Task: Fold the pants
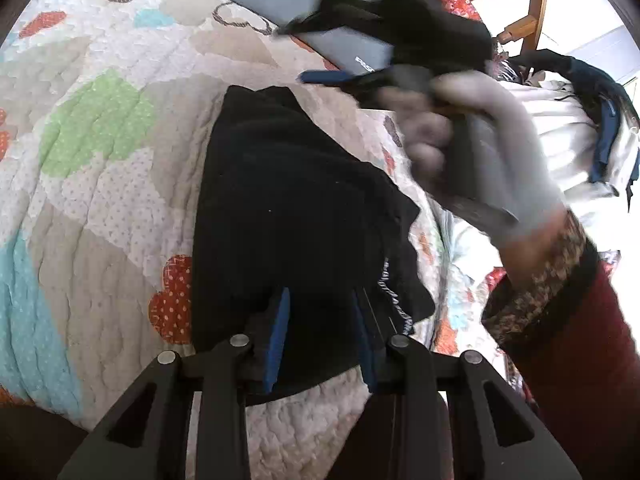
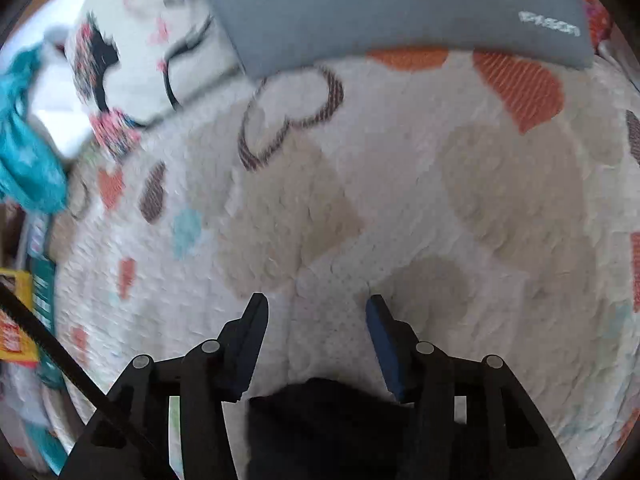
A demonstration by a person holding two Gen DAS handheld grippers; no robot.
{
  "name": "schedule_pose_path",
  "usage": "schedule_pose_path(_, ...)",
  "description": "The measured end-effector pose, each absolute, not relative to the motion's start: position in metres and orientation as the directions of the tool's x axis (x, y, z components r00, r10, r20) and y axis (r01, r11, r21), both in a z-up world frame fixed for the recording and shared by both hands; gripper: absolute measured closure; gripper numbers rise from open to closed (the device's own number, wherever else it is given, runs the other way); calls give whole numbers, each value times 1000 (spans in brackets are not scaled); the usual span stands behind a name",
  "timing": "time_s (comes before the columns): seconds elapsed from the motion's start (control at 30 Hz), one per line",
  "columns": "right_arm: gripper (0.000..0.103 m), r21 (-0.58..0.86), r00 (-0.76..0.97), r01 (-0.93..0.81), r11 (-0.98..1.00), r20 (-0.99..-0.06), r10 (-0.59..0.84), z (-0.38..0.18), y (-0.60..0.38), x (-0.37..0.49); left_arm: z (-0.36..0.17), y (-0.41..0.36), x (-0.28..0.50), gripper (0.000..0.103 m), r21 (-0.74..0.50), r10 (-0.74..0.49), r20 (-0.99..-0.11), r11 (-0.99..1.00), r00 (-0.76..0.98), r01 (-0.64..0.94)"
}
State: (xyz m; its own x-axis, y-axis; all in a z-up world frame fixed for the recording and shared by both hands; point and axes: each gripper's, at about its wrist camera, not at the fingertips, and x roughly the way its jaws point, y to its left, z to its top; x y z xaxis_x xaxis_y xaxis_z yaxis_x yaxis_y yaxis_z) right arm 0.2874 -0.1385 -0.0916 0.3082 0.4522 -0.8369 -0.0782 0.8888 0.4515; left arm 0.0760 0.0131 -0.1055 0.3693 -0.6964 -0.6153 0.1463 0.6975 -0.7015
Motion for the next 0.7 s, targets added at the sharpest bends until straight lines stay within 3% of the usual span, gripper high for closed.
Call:
schedule_pose_path(0.13,26,530,352,-107,841,-771,531,-56,-183,234,-76,38,71,71,-742,-735,-552,649,394,170)
schedule_pose_path(0.23,25,568,364,-92,818,-746,558,-53,-226,183,-64,62,71,56,-742,-721,-544,652,430,156)
schedule_pose_path(0.47,21,624,372,30,781,-732,570,-102,-306,103,-88,79,100,54,-741,-689,-614,671,385,18)
schedule_pose_path(0.7,18,773,355,37,633,-602,715,-145,-307,104,-116,51,139,49,-771,-733,-604,637,313,2)
